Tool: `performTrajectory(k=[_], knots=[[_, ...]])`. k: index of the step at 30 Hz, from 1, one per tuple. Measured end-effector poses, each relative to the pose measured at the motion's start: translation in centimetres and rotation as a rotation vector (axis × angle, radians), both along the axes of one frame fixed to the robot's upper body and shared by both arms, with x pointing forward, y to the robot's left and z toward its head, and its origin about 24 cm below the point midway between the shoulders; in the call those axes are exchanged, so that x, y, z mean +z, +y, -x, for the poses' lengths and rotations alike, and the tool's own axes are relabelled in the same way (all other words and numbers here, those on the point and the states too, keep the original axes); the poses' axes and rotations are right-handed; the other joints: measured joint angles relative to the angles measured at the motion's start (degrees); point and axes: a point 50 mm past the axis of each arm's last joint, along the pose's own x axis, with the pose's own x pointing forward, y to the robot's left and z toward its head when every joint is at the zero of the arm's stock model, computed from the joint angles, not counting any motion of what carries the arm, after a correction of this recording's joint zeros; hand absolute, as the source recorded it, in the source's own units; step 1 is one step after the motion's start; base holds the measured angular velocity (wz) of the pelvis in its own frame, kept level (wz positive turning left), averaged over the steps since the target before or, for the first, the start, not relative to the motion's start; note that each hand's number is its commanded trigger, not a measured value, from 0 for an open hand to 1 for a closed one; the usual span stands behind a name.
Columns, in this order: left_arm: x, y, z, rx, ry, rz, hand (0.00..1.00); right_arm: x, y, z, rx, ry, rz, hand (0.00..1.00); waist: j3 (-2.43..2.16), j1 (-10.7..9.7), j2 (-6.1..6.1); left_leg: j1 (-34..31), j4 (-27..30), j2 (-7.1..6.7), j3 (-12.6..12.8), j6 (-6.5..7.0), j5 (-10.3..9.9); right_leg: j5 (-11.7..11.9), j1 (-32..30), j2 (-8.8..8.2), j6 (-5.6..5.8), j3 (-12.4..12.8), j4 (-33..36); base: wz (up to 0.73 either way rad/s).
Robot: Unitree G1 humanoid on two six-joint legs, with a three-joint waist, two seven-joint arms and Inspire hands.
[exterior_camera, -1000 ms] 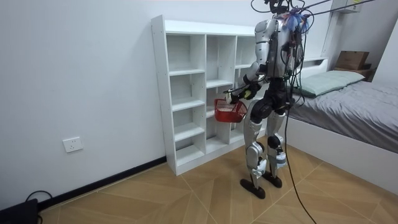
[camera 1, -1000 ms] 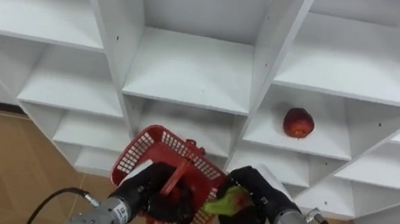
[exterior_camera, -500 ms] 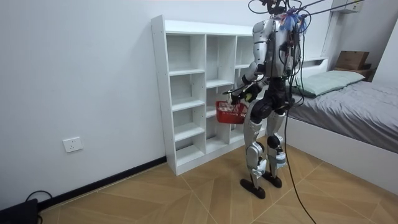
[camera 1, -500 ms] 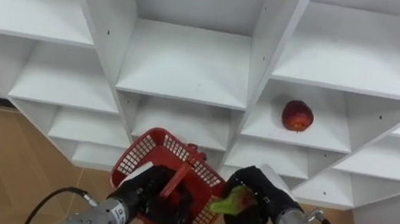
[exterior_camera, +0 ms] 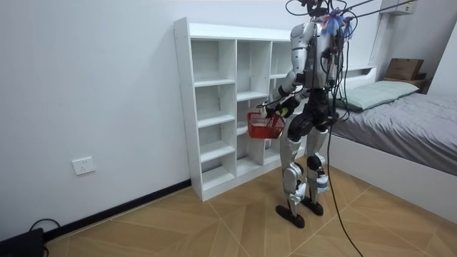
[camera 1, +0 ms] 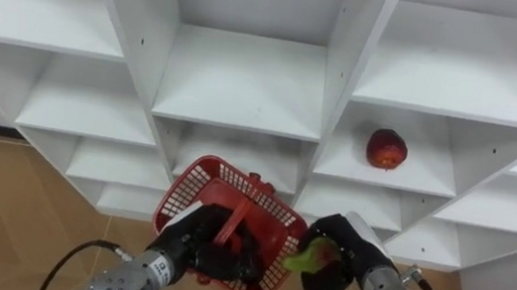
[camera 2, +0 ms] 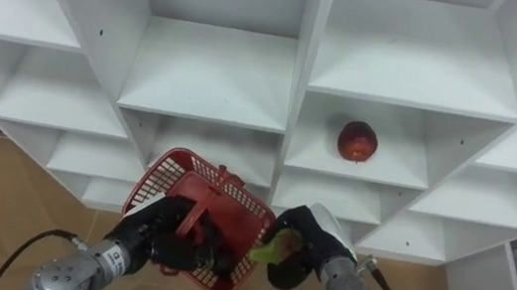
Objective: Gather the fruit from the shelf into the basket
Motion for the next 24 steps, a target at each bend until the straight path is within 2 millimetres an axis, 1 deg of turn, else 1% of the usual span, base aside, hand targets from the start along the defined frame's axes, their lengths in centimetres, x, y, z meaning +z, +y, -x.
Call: performTrajectory(k=[4,7,10,11,18,24], knots=[[0.2,-0.4,-0.2,-0.01,-0.008,0.005,1.0,0.1,0.2,-0.3,-0.003,-0.005,-0.002,1.0,-0.01,0.0,0.01,0.0,-0.2,-0.01,0.0,-0.01,0.0,0.0,0.1,0.01,-0.01,-0.3,-0.3,0.0],[0.2,-0.4,-0.3,-0.013,-0.011,0.006,1.0,-0.1,0.2,-0.5,-0.005,0.006,0.002,1.0,-0.01,0.0,0.06,0.0,-0.3,0.0,-0.1,-0.01,0.0,0.0,0.1,-0.04,-0.01,-0.9,-0.3,0.01],[0.3,-0.5,-0.4,-0.014,-0.012,0.008,1.0,-0.3,0.3,-0.5,-0.006,0.015,0.001,1.0,0.05,0.0,0.21,-0.1,-0.3,0.0,-0.2,-0.01,0.0,0.0,0.2,-0.06,-0.01,-1.2,-0.3,0.03],[0.4,-0.6,-0.5,-0.017,-0.016,0.01,1.0,-0.3,0.4,-0.7,-0.005,0.014,0.002,1.0,0.15,-0.1,0.38,-0.3,-0.2,0.0,-0.2,-0.01,0.0,0.0,0.0,-0.07,-0.02,-1.2,-0.3,0.0],[0.4,-1.4,-0.4,-0.072,-0.013,0.015,1.0,0.1,0.8,-1.2,0.008,0.0,-0.003,1.0,0.15,0.0,1.58,-0.9,0.0,-0.01,-0.2,-0.01,0.0,0.1,-0.6,-0.12,-0.09,-1.2,-0.2,0.0],[0.4,-2.0,-0.4,-0.101,-0.013,0.025,1.0,0.1,1.2,-1.3,0.031,0.0,-0.001,1.0,0.15,0.1,1.76,-0.9,0.0,0.0,-0.2,-0.04,0.0,0.1,-0.6,-0.12,-0.08,-1.2,-0.2,0.0]])
